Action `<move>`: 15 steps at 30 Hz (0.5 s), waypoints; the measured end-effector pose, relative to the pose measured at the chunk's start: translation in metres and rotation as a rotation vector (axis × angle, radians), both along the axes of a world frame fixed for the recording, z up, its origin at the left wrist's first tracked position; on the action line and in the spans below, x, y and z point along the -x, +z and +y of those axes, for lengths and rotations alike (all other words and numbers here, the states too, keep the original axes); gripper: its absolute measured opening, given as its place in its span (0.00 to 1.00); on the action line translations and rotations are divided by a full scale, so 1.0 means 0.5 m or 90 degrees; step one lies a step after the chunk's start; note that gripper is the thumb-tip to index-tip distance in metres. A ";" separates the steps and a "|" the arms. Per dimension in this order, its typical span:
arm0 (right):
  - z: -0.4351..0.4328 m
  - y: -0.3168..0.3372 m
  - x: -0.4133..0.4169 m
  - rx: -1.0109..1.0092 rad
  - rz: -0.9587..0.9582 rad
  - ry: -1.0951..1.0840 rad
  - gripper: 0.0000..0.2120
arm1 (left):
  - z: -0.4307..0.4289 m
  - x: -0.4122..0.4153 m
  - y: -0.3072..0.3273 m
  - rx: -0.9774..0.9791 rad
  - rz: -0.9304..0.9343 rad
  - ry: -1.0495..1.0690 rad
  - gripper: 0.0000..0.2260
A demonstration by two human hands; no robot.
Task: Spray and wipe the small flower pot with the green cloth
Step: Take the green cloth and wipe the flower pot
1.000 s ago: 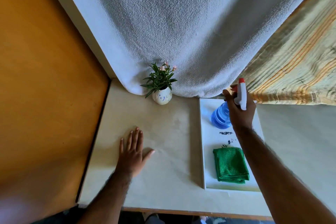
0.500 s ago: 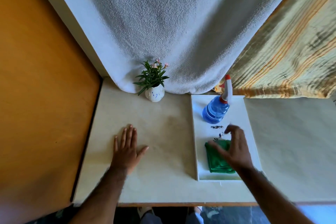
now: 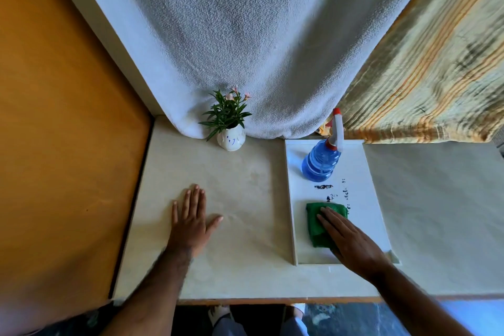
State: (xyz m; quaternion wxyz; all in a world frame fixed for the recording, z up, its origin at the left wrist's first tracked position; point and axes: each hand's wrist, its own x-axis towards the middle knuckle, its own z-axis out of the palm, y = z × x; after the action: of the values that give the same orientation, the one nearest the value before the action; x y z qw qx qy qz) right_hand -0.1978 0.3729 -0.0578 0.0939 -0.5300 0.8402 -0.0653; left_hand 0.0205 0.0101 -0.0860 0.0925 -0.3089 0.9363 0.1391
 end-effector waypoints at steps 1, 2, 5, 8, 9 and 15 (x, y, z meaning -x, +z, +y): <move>-0.002 0.001 -0.002 0.001 0.002 -0.011 0.38 | 0.001 -0.001 0.000 0.002 0.003 -0.001 0.48; -0.006 0.001 -0.004 0.007 0.011 -0.026 0.38 | 0.002 -0.003 -0.001 0.005 0.007 -0.003 0.47; -0.032 0.002 -0.011 0.032 0.055 -0.085 0.38 | 0.001 -0.006 -0.005 0.013 0.012 -0.005 0.46; -0.065 0.018 -0.023 0.044 0.054 -0.159 0.37 | 0.001 -0.008 -0.010 0.025 0.018 -0.010 0.44; -0.077 0.027 -0.028 0.054 0.039 -0.178 0.36 | 0.000 -0.010 -0.013 0.025 0.018 -0.010 0.43; -0.226 0.087 -0.060 0.199 0.042 0.011 0.26 | -0.002 -0.018 -0.038 0.048 0.050 -0.013 0.39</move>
State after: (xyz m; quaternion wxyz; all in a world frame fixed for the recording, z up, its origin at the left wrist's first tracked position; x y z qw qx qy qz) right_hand -0.1680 0.2597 -0.0145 -0.0164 -0.5470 0.8180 -0.1771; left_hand 0.0294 0.0090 -0.1052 0.0451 -0.2969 0.9469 0.1149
